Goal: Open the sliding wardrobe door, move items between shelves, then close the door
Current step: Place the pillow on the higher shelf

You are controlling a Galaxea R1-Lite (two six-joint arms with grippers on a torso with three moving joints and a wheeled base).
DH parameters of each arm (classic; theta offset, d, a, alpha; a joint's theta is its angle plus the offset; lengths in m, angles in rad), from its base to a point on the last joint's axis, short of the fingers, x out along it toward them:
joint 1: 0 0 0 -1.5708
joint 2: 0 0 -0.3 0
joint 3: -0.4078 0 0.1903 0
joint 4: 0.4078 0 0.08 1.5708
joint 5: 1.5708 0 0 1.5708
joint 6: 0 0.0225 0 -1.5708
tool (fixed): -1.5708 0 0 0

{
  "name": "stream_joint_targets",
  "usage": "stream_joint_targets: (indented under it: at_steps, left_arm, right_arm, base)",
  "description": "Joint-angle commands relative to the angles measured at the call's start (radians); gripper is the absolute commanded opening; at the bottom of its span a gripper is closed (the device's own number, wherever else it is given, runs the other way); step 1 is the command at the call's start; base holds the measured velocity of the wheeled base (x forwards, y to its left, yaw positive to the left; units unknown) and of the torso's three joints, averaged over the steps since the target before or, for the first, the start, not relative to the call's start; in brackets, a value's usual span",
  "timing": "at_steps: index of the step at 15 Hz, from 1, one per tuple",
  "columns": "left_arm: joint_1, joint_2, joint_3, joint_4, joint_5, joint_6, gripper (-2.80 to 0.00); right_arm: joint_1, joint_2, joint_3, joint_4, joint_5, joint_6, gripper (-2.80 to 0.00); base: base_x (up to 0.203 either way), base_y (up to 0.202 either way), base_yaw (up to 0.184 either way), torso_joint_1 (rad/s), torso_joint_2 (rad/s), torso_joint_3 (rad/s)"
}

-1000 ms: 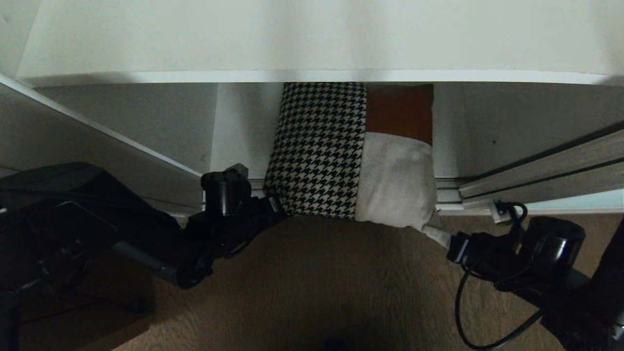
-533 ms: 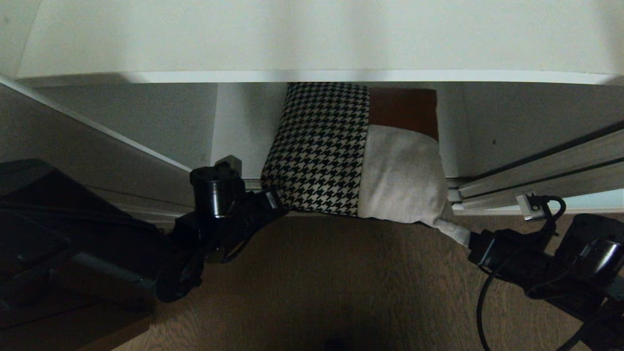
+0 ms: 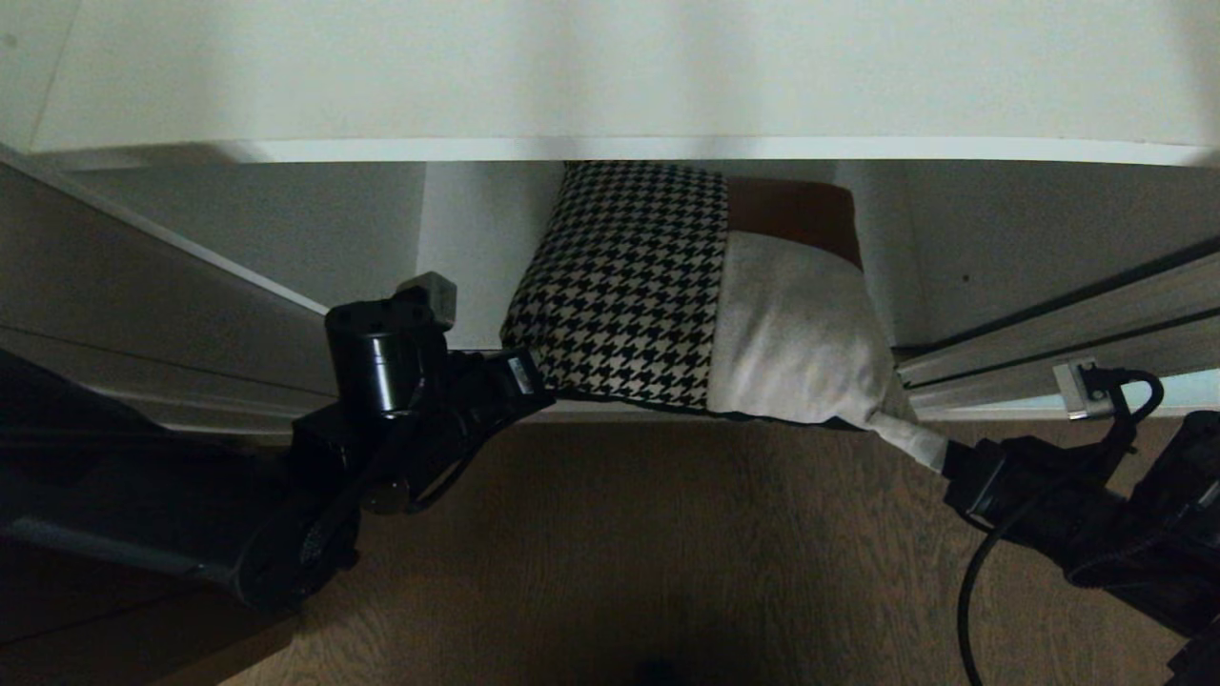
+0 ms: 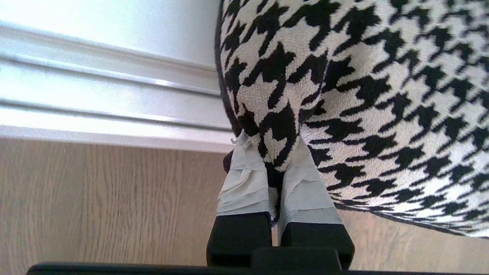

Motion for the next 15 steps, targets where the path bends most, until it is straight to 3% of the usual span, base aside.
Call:
stream_joint_targets:
  at_steps: [1, 15]
  left_arm:
    - [-0.033, -0.065, 0.017, -0.005, 0.0, 0.028, -2.8]
    - [-0.119, -0.196, 0.035, 0.022, 0.002, 0.06, -2.8]
  right_arm:
    - [0.002, -0.064, 0.001, 0.002, 0.002, 0.003, -2.8]
    - [0.014, -0.292, 0.002, 0.152, 0.018, 0.003, -2.8]
  base:
    - [0.0, 0.0, 0.0, 0.0, 0.0, 0.0]
    - [0.0, 0.0, 0.0, 0.0, 0.0, 0.0]
